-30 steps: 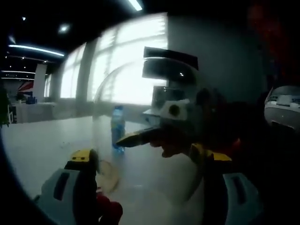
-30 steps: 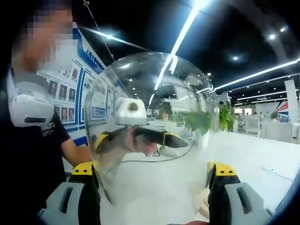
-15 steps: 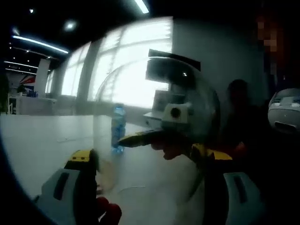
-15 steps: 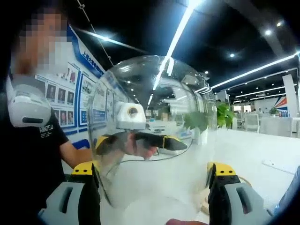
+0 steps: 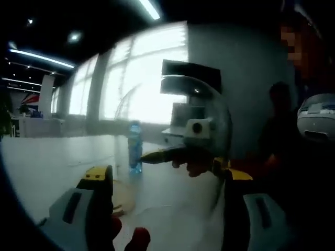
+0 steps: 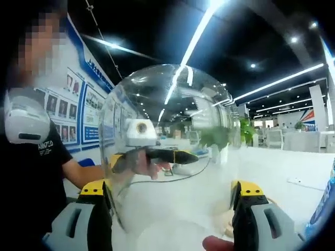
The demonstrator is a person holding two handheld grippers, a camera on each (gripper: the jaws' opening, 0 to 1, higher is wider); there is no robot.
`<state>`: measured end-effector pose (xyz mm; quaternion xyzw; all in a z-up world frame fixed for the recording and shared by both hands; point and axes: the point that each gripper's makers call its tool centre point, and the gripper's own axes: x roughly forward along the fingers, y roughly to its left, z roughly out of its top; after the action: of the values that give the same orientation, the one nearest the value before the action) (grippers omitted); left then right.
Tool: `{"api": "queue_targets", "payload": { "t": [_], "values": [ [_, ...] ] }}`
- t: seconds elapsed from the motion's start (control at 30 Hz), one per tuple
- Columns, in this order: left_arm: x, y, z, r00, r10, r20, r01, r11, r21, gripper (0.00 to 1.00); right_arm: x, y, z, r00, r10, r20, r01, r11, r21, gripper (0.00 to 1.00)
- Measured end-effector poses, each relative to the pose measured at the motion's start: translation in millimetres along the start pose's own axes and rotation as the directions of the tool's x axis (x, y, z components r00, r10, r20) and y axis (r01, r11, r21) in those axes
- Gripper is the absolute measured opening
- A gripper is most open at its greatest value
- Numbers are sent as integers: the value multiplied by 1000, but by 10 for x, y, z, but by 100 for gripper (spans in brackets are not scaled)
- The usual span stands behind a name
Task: Open the cover put in the Mizone put the cover back on
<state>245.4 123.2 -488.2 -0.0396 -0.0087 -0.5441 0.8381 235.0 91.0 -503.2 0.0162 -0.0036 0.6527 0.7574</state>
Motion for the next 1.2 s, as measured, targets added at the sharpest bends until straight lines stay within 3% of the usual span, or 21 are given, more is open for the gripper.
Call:
{"api": "queue_targets", "payload": {
  "t": [0.23, 0.3, 0.43, 0.53, 0.6, 0.83, 1.2],
  "values": [
    [-123, 15, 25, 999, 44, 21, -44, 999, 12, 68, -65, 48, 2, 1000, -28, 8, 28, 1000, 0, 90],
    [-147, 45, -3, 998, 70, 2, -70, 997, 29, 68, -105, 57, 7, 999, -31, 10, 31, 1000, 2, 90],
    [-225, 50, -20, 996, 92, -12, -92, 994, 62, 64, -239, 58, 202, 992, -23, 121, 2, 986, 169, 90],
    [-252, 73, -15, 994, 108, -9, -107, 992, 66, 62, -354, 16, 225, 992, -38, 121, 28, 996, 82, 77],
    [-274, 82, -17, 994, 113, -3, -112, 991, 69, 60, -410, 21, 195, 993, -45, 107, 39, 997, 60, 74],
    [-369, 101, -122, 989, 145, -29, -142, 986, 84, 52, -574, 59, 185, 991, -84, 101, 81, 996, 35, 64],
    [-447, 96, -118, 985, 174, 6, -174, 984, 49, 49, -739, 8, 187, 983, -128, 131, 125, 992, 27, 48]
  ]
}}
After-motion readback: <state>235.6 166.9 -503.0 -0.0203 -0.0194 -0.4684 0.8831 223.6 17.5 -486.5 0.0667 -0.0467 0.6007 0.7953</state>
